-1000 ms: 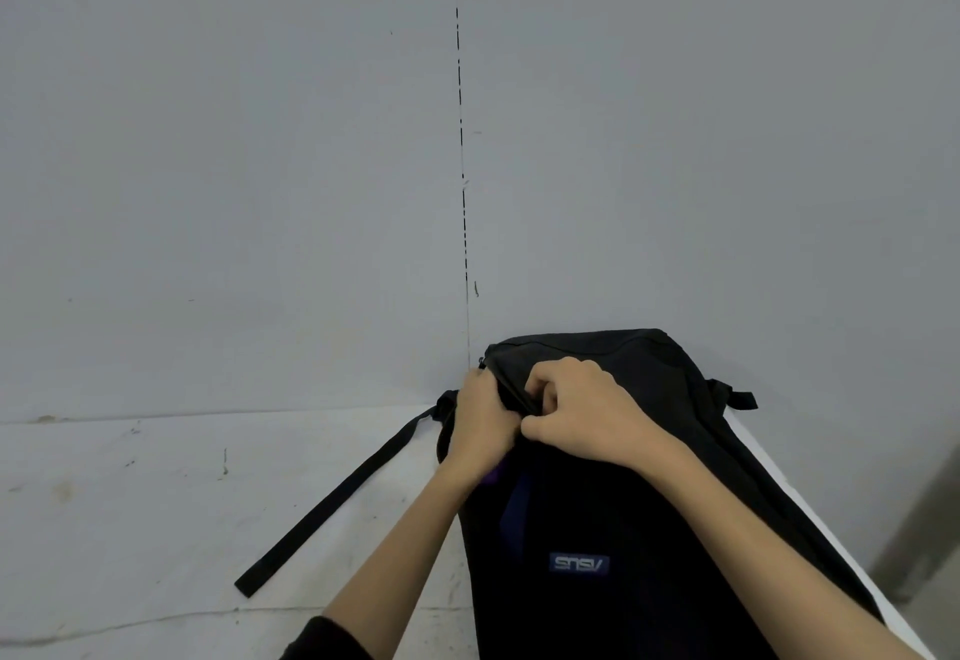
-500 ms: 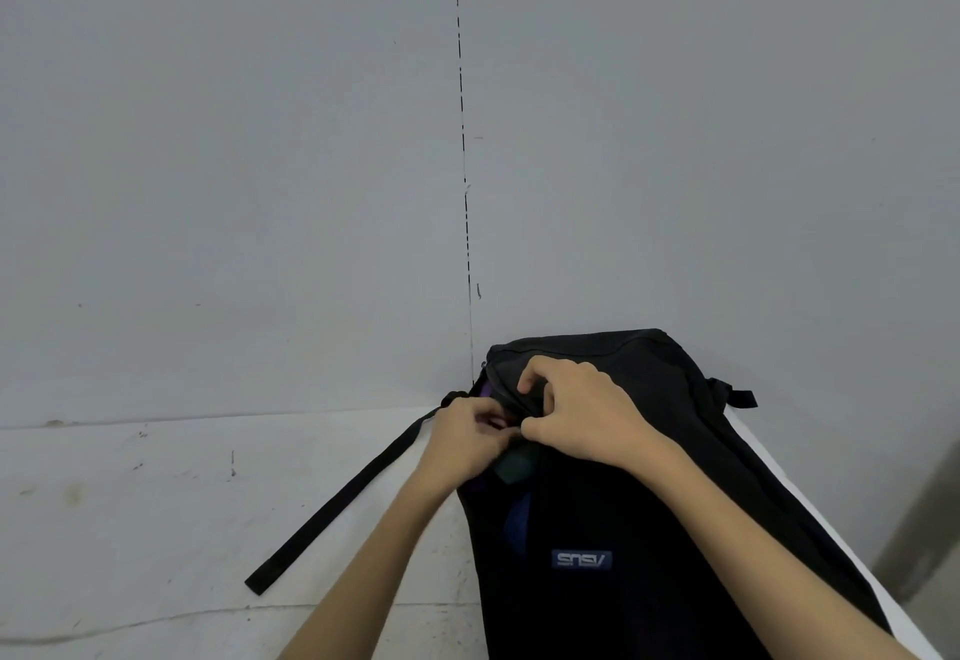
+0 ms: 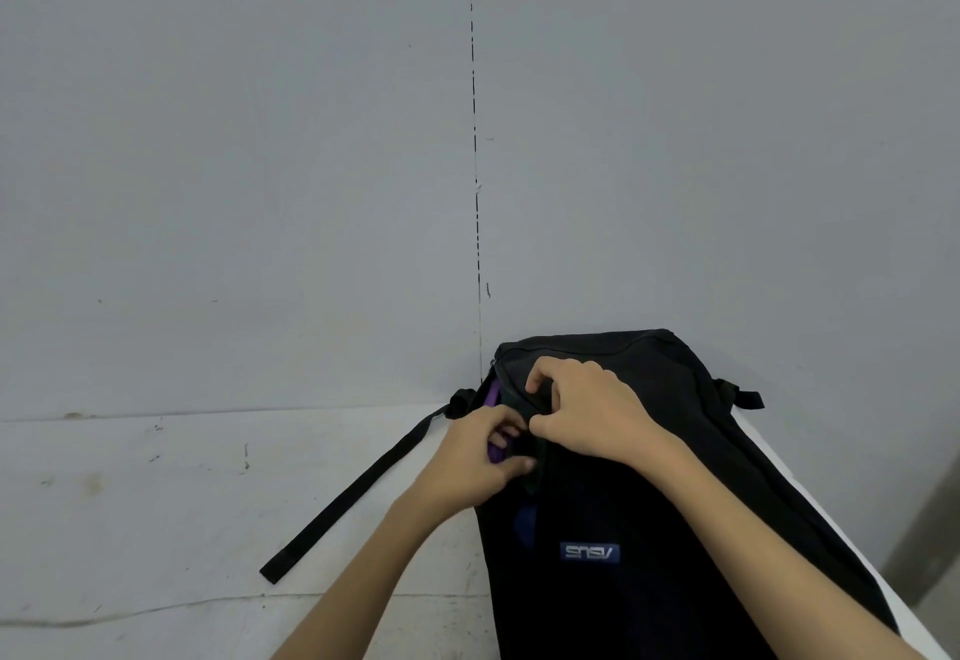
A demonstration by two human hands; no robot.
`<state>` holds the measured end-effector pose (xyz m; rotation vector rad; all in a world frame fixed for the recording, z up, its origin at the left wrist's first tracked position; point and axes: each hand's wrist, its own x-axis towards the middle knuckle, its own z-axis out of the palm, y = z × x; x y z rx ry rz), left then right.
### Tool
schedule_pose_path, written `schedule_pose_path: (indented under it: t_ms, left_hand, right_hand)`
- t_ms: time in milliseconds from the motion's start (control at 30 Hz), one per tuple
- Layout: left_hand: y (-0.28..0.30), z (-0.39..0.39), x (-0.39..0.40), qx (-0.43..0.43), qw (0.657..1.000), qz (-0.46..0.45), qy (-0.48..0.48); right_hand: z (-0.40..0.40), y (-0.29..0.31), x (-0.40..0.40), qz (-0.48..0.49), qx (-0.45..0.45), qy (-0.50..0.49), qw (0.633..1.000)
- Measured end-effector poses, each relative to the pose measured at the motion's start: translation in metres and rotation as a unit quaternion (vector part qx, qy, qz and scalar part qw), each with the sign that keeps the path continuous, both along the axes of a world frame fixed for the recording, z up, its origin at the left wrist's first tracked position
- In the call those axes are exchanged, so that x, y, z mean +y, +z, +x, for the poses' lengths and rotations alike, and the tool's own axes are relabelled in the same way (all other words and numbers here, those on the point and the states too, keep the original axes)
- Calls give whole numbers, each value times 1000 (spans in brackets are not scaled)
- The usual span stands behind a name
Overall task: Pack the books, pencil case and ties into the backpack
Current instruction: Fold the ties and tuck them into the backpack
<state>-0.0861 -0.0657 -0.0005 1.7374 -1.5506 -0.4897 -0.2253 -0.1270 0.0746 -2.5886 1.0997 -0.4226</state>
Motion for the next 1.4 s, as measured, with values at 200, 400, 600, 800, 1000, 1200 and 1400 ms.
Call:
schedule_pose_path:
  t_ms: [200, 400, 600, 800, 1000, 1200, 1400]
  left_hand:
    - [15, 11, 3, 132, 974, -128, 135]
    - [-7, 35, 8, 115, 961, 196, 157]
    - [-23, 17, 5, 186, 957, 173, 142]
    - [-31, 12, 10, 224, 946, 25, 234]
    - [-18, 39, 27, 34, 964, 32, 262]
    - [-9, 80, 53, 23, 970, 39, 238]
    - [-6, 147, 112, 1, 966, 43, 255]
  right_hand:
    - [-1, 1, 3, 5, 9, -2, 1000]
    - [4, -5, 13, -32, 15, -11, 999]
    - [12, -12, 24, -71, 63, -13, 995]
    - [21, -17, 33, -67, 35, -15, 997]
    - [42, -12, 47, -40, -2, -17, 999]
    - [78, -5, 71, -30, -41, -26, 998]
    - [135, -6, 115, 20, -100, 24, 994]
